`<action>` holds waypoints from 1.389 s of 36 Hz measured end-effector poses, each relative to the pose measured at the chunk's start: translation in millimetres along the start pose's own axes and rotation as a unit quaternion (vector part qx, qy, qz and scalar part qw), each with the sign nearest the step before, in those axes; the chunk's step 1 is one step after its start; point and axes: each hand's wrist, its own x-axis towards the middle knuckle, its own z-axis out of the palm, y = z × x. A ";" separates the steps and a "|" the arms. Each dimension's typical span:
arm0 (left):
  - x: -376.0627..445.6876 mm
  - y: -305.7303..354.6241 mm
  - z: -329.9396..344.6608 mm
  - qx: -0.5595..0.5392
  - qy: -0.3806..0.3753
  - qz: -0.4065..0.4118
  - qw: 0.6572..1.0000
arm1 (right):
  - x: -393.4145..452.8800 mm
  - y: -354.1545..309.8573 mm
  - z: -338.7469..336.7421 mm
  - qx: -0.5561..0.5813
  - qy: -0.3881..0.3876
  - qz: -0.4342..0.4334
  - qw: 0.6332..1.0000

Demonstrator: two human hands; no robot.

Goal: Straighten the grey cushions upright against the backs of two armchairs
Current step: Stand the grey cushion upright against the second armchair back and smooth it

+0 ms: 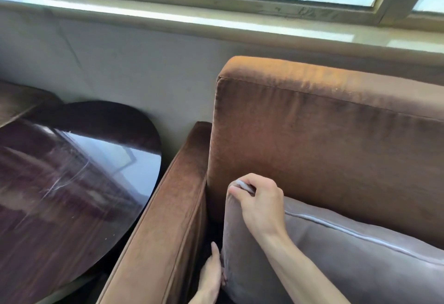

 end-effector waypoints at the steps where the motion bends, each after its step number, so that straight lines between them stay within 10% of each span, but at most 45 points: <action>1: 2.9 -0.6 1.3 0.009 0.006 -0.003 1.000 | -0.2 0.4 0.7 0.009 0.007 0.000 1.000; 10: -14.6 20.0 -1.0 -0.051 -0.003 -0.045 0.998 | -4.7 9.0 -16.0 -0.037 -0.107 -0.015 0.993; 18: -70.7 97.7 -38.8 -0.112 -0.053 0.241 0.963 | -25.5 66.6 -143.7 -0.167 -0.106 0.005 0.980; 24: -112.0 168.2 -52.8 0.050 -0.120 0.407 0.904 | -56.1 101.5 -248.9 -0.237 -0.061 0.072 0.967; 37: -110.6 181.0 -48.4 0.031 0.052 0.452 0.890 | -64.1 155.4 -303.1 -0.335 0.113 -0.002 0.935; 41: -122.1 178.9 -38.3 0.048 0.086 0.417 0.904 | -69.0 160.4 -301.6 -0.241 0.128 0.026 0.962; 45: -153.6 196.9 -16.6 0.206 0.163 0.475 0.840 | -92.2 184.5 -310.4 -0.028 0.193 0.102 0.975; 50: -206.5 212.3 80.9 0.314 0.078 0.554 0.767 | -122.1 235.4 -289.8 0.286 0.285 0.218 0.889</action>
